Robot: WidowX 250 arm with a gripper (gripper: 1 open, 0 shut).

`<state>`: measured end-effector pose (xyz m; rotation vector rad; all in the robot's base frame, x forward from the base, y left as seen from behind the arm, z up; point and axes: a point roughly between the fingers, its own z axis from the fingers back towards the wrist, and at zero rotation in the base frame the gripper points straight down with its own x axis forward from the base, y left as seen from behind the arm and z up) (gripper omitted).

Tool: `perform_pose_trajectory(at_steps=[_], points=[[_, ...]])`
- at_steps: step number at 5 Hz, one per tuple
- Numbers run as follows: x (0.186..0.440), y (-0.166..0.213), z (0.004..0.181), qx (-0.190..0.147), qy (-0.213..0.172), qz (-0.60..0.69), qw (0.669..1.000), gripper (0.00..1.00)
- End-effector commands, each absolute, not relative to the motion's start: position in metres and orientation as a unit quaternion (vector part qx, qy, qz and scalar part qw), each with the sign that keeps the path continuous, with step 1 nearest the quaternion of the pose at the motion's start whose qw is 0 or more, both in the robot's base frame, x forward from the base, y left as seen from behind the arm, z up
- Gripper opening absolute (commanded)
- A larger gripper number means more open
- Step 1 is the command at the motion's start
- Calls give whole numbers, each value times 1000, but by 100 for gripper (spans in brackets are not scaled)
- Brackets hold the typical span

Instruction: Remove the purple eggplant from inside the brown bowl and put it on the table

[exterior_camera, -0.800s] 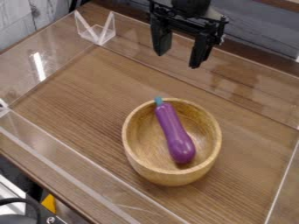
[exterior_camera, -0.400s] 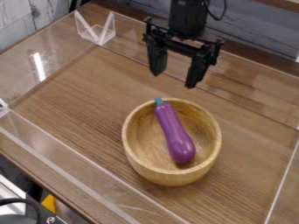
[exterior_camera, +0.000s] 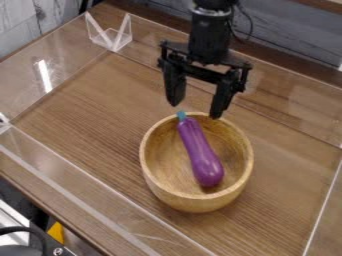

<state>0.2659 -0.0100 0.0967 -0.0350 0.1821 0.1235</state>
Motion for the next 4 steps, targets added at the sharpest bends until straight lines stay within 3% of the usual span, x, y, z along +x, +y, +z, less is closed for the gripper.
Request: perform_pose_trajectory(at_steps=[1, 4], points=[[264, -7, 109, -24, 55, 89, 994, 100], [254, -11, 97, -34, 42, 151, 987, 100]])
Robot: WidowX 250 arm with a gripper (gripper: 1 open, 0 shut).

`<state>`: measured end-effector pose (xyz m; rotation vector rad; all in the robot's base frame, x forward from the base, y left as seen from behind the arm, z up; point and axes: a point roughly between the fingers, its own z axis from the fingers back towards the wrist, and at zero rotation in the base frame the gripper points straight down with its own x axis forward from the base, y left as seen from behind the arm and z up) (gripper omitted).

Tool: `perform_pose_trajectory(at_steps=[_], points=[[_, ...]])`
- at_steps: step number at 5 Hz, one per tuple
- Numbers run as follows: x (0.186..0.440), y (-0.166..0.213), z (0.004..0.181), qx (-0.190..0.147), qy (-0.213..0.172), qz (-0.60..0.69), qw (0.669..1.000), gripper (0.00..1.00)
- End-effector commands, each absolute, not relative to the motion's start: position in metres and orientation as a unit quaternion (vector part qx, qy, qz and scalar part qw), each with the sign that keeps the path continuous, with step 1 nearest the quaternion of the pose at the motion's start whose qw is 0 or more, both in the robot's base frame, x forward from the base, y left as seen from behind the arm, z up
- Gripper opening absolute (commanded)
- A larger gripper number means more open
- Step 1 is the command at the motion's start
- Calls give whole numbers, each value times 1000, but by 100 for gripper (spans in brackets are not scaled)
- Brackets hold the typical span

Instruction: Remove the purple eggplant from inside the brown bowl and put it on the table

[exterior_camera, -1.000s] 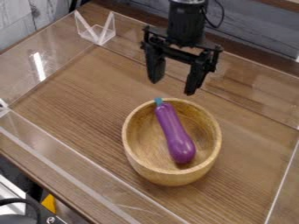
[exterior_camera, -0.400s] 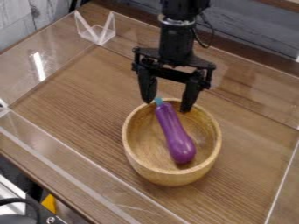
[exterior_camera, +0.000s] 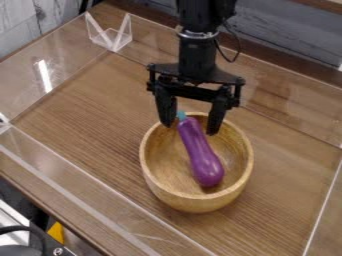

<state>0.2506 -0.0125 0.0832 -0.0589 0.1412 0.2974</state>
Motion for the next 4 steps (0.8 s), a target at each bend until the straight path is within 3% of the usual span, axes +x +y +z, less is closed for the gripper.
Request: perform_pose_trajectory(at_steps=[1, 4], points=[[253, -14, 91, -37, 39, 164, 985, 100], [254, -23, 77, -38, 20, 194, 980, 100]])
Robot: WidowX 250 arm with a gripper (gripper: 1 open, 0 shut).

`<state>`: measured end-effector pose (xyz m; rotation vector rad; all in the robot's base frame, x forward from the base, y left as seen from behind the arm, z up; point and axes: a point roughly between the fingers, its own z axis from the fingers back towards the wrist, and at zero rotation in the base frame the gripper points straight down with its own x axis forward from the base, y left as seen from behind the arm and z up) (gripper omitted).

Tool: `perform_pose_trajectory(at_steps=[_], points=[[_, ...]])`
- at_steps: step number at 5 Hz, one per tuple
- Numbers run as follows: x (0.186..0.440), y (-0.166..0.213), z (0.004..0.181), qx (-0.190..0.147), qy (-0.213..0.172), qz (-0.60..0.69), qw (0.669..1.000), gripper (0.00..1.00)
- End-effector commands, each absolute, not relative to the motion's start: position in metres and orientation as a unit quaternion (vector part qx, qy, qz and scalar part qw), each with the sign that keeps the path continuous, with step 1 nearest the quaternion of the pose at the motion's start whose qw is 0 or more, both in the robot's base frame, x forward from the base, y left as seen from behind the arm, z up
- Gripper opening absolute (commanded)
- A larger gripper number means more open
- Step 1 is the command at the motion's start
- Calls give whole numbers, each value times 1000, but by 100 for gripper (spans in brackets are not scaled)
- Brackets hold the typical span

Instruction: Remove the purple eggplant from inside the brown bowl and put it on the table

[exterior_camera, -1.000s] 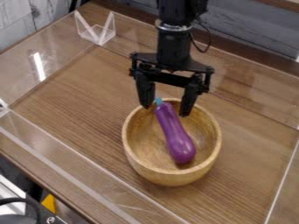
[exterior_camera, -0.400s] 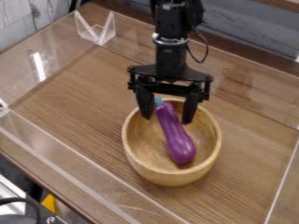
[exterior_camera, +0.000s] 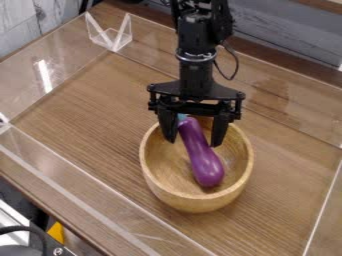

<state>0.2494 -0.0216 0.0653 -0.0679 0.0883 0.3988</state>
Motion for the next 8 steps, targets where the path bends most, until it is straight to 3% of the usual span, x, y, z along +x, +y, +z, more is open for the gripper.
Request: perform_pose_trajectory(at_steps=[1, 4, 8], points=[[254, -26, 73, -36, 11, 201, 979, 100], [257, -35, 67, -27, -12, 208, 978, 100], [253, -39, 67, -17, 2, 213, 977, 100]])
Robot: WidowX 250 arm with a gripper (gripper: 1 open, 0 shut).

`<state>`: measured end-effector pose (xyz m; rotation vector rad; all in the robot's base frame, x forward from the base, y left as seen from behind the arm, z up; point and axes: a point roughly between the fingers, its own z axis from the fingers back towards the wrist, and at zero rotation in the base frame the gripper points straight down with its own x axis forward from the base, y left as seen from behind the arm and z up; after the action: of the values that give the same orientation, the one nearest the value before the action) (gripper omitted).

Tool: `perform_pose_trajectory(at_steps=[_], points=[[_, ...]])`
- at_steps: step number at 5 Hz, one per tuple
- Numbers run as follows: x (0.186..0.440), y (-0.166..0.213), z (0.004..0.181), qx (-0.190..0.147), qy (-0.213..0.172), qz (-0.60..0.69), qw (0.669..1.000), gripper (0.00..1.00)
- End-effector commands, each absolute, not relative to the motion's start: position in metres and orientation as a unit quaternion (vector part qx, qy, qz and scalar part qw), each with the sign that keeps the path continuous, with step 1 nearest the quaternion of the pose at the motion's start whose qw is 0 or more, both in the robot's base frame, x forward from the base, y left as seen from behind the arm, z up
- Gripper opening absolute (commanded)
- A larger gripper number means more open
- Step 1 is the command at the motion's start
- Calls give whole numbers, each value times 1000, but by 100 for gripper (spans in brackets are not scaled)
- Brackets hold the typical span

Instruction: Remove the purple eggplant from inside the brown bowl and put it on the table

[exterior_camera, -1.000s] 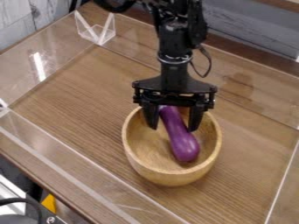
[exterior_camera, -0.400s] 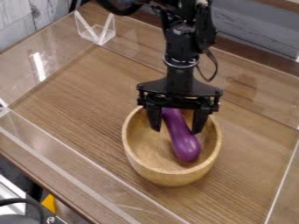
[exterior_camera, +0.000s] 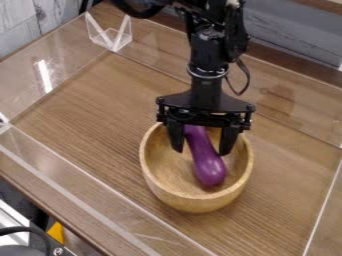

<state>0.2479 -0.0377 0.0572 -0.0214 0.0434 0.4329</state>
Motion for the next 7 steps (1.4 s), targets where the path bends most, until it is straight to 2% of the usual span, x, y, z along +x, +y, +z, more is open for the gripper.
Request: perform_pose_trajectory(at_steps=[1, 3, 4, 7], points=[[252, -39, 63, -14, 2, 215, 976, 100], [250, -40, 54, -10, 2, 219, 976, 100], [250, -40, 50, -8, 2, 221, 975, 0], [253, -36, 73, -9, -4, 211, 977, 0]])
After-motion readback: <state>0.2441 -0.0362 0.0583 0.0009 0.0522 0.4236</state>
